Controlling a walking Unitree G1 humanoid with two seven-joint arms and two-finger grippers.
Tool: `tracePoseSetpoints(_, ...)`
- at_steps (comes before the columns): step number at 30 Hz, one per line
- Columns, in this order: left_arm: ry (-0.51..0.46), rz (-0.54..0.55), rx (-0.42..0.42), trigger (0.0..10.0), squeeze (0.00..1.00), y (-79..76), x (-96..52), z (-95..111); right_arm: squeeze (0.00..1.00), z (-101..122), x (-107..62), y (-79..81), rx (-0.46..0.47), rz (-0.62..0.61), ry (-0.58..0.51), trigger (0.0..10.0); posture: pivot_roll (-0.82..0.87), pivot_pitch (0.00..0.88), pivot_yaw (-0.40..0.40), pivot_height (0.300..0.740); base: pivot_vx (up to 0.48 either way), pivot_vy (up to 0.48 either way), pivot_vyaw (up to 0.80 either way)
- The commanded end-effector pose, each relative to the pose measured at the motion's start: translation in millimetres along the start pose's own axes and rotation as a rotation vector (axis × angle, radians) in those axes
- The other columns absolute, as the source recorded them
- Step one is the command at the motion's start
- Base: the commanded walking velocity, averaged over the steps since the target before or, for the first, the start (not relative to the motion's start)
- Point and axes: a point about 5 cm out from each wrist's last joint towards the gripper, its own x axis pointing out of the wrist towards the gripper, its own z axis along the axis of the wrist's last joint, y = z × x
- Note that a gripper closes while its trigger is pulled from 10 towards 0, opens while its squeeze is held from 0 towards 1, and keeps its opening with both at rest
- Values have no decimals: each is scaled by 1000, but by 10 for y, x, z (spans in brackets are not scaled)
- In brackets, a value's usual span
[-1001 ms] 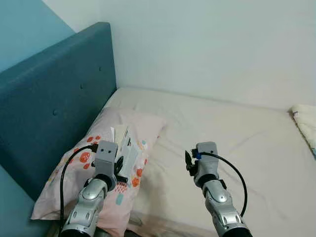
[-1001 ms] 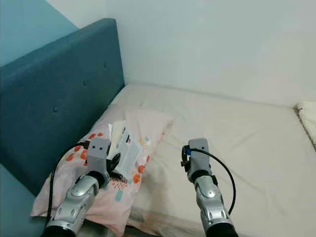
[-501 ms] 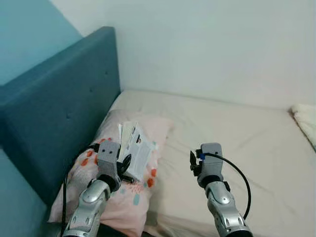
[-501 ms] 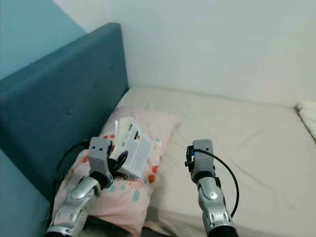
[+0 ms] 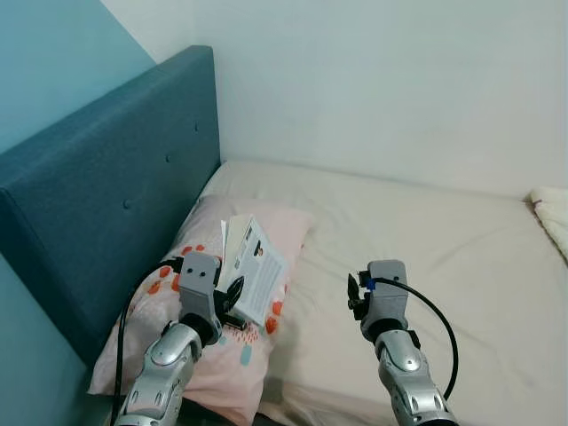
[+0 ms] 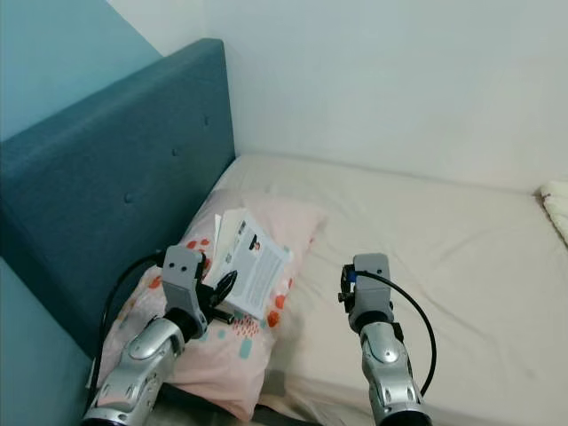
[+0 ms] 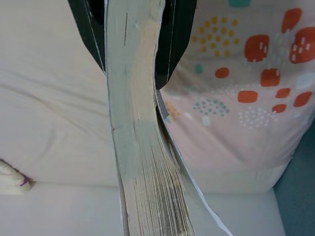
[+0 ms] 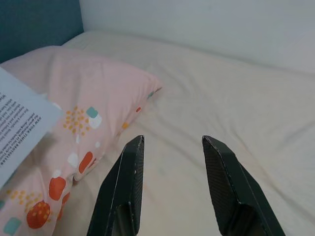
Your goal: Clean up the room
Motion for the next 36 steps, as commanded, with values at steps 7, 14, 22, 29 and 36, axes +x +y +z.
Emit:
tracePoseSetpoints(7,7,52,24,10000,0,56,-12,-1,0,-19,-29,-8,12,-3,14,10000,-5,8,-62,625,0,0,0)
tracePoseSetpoints(14,-17,-4,-1,10000,0,-28,-13,43,0,-13,-48,-20,-14,-3,9,10000,-9,15,-61,600,0,0,0)
tracePoseSetpoints(22,-34,-21,-19,10000,0,-54,-7,85,0,-12,-64,-32,-5,-10,5,10000,-8,21,-57,600,0,0,0)
tracePoseSetpoints(29,-36,-21,-26,10000,0,-37,11,103,0,-5,-63,-42,2,-17,3,10000,-8,22,-55,600,0,0,0)
tracePoseSetpoints(36,-52,-88,-70,10000,0,-74,48,220,0,13,-55,-38,14,-9,-1,10000,-4,24,-60,590,0,0,0)
